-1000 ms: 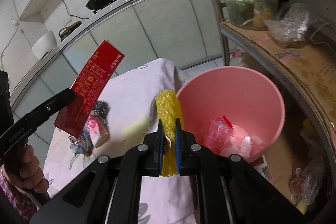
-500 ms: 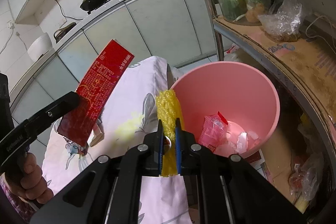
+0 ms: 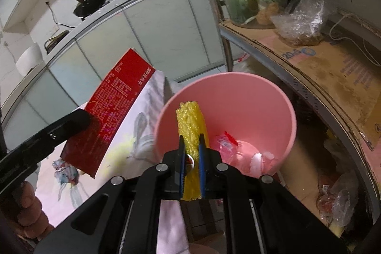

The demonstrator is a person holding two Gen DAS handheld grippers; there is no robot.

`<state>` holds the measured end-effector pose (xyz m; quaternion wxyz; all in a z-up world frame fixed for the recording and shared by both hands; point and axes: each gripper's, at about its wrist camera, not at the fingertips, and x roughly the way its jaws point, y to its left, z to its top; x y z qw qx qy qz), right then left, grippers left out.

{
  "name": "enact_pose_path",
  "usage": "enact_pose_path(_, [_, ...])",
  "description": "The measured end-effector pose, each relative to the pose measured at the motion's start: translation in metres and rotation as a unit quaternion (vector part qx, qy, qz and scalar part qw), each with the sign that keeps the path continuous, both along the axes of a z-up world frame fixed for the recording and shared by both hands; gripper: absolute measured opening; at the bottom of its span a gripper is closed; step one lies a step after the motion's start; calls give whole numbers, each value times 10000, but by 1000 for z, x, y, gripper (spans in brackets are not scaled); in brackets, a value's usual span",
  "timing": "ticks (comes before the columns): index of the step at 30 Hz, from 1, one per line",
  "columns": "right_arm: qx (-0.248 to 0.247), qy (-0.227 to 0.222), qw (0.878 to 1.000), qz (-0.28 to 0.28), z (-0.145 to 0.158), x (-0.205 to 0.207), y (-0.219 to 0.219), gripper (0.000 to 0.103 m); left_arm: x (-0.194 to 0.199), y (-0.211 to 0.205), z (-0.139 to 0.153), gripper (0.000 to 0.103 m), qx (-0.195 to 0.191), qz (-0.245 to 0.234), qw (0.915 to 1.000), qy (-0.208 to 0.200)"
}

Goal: Collect trash
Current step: 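Carry the red box and yellow foam net over the pink bucket, then open the left gripper to drop the box while the right gripper releases the yellow net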

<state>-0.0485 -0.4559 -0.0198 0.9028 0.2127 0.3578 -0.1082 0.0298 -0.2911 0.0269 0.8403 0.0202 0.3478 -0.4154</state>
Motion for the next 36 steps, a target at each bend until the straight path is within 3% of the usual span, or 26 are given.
enact_pose_path(15, [8,283,9992,-268,-28,16,-25,10,10,-55,-52,22,462,-162,9971,581])
enact_pose_path(25, [-86,536,9977,-413,-41,23,-32,10,20,-67,-65,23,467,-205,9956,789])
enact_pose_path(31, [-65,613,9969,-481,-44,22,-33,20,15,-65,-60,27,428,-293,9964,674])
enact_pose_path(36, [-68,565,9973,-470,-40,19,-33,31,12,-60,-52,41,415,-265,9970,589])
